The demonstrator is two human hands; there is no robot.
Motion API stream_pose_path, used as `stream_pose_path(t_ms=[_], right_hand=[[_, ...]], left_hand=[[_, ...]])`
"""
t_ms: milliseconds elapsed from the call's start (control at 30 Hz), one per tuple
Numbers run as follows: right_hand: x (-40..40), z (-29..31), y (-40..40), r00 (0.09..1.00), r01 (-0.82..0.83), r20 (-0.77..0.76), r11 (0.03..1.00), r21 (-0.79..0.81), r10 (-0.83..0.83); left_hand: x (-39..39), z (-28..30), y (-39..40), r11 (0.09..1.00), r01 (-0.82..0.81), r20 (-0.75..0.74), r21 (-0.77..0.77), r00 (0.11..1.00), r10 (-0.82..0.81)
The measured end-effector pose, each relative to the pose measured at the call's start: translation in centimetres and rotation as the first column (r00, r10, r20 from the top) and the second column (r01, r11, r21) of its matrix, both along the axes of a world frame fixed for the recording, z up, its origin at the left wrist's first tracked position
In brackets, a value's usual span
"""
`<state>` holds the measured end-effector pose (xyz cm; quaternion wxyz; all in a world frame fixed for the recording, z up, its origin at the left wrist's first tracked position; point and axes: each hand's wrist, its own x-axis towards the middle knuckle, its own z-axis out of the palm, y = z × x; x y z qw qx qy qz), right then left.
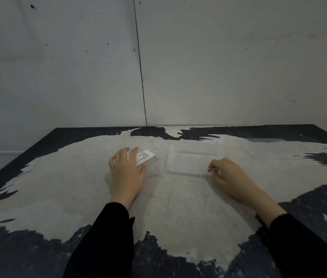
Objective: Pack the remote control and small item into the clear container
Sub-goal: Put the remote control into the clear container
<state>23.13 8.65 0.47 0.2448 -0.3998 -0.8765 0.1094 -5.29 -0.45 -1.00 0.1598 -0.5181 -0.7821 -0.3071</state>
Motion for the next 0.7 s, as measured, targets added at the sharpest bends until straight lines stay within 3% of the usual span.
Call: stream_pose_path(t_ms=[100,167,300,367,433,567,700], right_hand=[[0.4,-0.2,-1.6,0.995,-0.103,0.018,0.995,0.003,0.103],[0.5,-0.4,-2.4,0.99,-0.142,0.024,0.99,-0.001,0.142],[0.5,-0.6,-3.0,0.986,-0.166,0.01,0.986,-0.015,0.166],[0.6,-0.5,-2.9,0.984,-0.177,0.01,0.984,-0.014,0.177],[0.6,-0.6,-2.9,0.984,-0.179,0.013,0.984,-0.014,0.18],[0.6,-0.7,-2.5,0.985,-0.174,0.014,0.985,0.003,0.174],[0.7,-0.6,-2.1,0.984,-0.179,0.032,0.984,0.021,0.178]], left_hand=[[-1.3,-0.7,-0.2,0.984,-0.034,0.115,-0.175,0.992,0.055],[-1.5,-0.8,-0.3,0.985,0.017,0.197,-0.172,0.98,0.018],[-0.9,0.4,-0.4,0.996,0.088,0.328,0.031,0.94,-0.093],[0.3,1.7,-0.5,0.963,0.183,0.36,0.198,0.9,-0.245],[2.1,3.2,-0.5,0.912,0.314,0.323,0.264,0.862,-0.391],[5.6,3.8,0.6,0.819,0.57,0.3,0.064,0.772,-0.56],[6.6,3.2,2.4,0.804,0.563,0.235,-0.192,0.822,-0.52]])
